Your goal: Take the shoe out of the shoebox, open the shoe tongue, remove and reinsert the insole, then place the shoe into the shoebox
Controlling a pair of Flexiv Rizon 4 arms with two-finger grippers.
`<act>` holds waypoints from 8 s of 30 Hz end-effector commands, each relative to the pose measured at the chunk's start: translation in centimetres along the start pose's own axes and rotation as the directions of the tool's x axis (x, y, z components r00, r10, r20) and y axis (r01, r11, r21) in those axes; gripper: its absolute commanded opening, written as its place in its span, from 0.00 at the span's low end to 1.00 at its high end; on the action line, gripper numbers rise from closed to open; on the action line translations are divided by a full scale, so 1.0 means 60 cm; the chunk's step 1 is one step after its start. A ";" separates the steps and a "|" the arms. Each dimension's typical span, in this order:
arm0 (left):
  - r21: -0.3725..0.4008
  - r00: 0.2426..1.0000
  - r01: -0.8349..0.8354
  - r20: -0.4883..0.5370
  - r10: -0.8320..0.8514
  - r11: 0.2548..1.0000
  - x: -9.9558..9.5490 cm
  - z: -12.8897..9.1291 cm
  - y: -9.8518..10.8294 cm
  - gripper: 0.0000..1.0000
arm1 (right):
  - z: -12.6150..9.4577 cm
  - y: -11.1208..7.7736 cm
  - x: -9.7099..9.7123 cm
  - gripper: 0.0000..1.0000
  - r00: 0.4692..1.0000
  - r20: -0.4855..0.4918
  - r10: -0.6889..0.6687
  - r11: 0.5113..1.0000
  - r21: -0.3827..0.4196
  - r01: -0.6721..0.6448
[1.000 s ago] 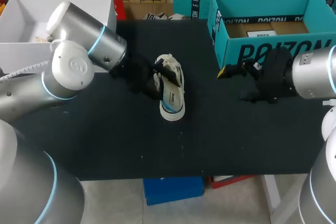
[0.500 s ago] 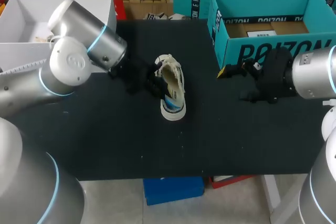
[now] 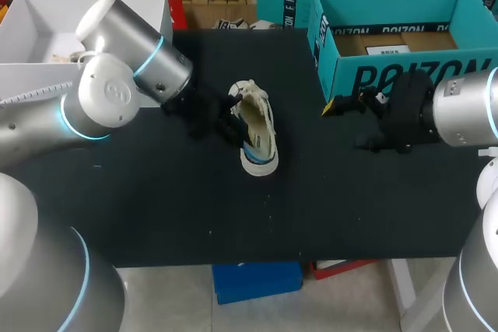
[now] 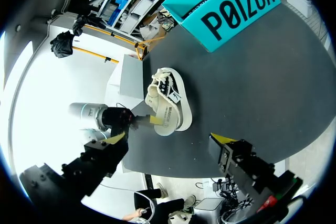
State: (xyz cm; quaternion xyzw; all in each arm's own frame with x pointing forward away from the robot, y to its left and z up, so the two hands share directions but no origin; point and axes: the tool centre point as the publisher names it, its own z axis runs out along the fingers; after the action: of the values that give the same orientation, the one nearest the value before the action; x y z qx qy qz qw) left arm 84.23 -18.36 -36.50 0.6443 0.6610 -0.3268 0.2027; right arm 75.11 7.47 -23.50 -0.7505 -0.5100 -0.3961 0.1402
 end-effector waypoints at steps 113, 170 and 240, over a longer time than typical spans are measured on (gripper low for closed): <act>0.195 0.941 -0.158 -0.267 0.208 0.968 -0.047 -0.027 0.034 0.00 | 0.004 -0.001 0.003 1.00 1.000 0.004 0.001 1.000 -0.002 -0.001; 0.014 0.873 -0.002 -0.487 0.008 1.000 0.032 0.082 0.054 0.00 | 0.004 -0.001 0.003 1.00 1.000 0.004 0.001 1.000 -0.002 -0.001; -0.239 0.802 0.021 -0.575 -0.159 0.971 0.011 -0.056 0.071 1.00 | 0.004 -0.001 0.003 1.00 1.000 0.004 0.001 1.000 -0.002 -0.001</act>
State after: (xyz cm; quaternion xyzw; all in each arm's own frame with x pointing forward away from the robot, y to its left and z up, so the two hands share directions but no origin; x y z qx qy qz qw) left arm 88.41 -15.22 -34.49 0.6574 0.7509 -0.0451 0.0445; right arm 75.11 7.47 -23.50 -0.7505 -0.5100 -0.3961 0.1402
